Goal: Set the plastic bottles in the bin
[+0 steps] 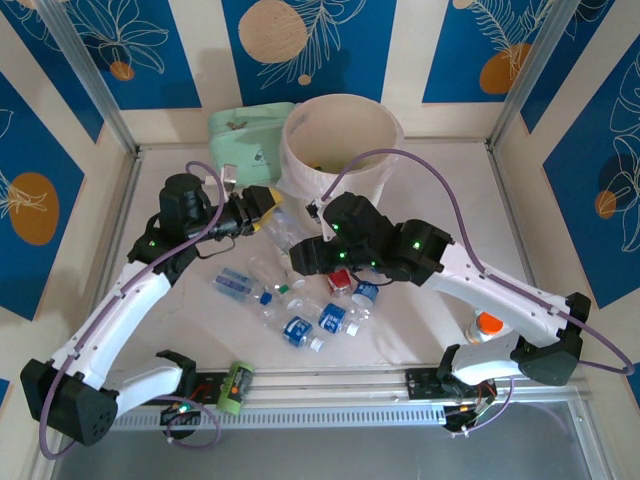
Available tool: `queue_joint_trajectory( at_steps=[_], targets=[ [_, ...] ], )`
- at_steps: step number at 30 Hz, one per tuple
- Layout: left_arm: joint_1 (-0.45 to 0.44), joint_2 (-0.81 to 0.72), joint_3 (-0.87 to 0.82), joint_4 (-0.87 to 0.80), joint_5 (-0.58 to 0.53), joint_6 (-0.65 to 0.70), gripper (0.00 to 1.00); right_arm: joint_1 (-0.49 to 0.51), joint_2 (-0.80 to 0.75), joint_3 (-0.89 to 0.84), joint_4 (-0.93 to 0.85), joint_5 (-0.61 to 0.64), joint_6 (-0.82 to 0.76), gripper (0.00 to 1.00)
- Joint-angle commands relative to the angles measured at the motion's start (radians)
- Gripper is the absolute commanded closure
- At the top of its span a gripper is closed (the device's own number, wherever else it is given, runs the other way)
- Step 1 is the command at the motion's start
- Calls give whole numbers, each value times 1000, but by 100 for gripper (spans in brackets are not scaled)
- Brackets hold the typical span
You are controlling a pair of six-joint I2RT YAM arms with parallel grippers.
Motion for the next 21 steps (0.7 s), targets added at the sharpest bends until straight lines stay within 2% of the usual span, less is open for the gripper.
queue_joint_trajectory(
  at_steps=[1,4,6,12,16,21],
  targets=[
    [12,7,30,1,13,5,53,7,-29,28,-23,74,-10,35],
    [23,9,60,2,10,3,54,5,-66,37,-47,160,13,17],
    [31,11,86,15,0,-2,54,-5,-105,44,-67,206,31,12],
    [59,106,220,133,-14,-67,54,-105,-253,5,-79,219,85,9],
    [59,230,344,240,-88,-137,54,-208,-341,-64,-92,179,159,9],
    [47,429,565,291,-173,-188,55,-252,-411,-153,-98,157,226,9]
  ],
)
